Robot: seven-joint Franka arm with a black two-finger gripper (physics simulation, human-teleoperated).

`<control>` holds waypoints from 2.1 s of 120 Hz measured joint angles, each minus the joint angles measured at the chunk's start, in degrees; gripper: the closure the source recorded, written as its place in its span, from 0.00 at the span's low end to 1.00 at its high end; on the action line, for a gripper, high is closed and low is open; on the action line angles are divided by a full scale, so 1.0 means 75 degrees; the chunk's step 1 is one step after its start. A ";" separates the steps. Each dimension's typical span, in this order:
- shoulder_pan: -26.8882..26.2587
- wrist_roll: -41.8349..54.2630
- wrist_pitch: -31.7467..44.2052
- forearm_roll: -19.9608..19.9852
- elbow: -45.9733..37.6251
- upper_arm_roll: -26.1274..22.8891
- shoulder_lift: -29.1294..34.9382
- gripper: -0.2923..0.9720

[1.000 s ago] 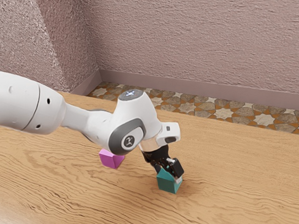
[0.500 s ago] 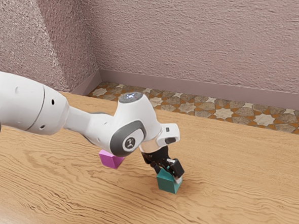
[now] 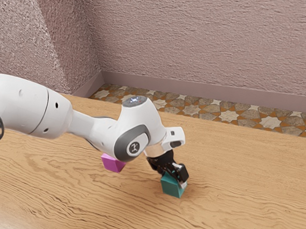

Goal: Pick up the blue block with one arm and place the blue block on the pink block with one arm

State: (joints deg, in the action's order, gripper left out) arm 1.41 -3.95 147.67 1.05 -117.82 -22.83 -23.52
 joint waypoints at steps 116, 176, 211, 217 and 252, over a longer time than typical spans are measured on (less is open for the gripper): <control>0.0046 0.0308 -0.2007 -0.0099 -0.0932 0.2322 0.3471 0.49; -0.0331 0.0867 -0.2013 -0.0428 -0.1083 0.2837 0.3223 0.48; -0.0467 0.1094 -0.2013 -0.0433 -0.0699 0.3041 0.2828 0.48; -0.0289 0.1132 -0.2010 -0.0431 -0.0653 0.3058 0.2784 0.48; 0.0064 0.1309 -0.2002 -0.0424 -0.0219 0.3069 0.2358 0.48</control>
State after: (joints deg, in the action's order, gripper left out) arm 1.90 5.87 132.66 -2.12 -119.46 0.19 -5.83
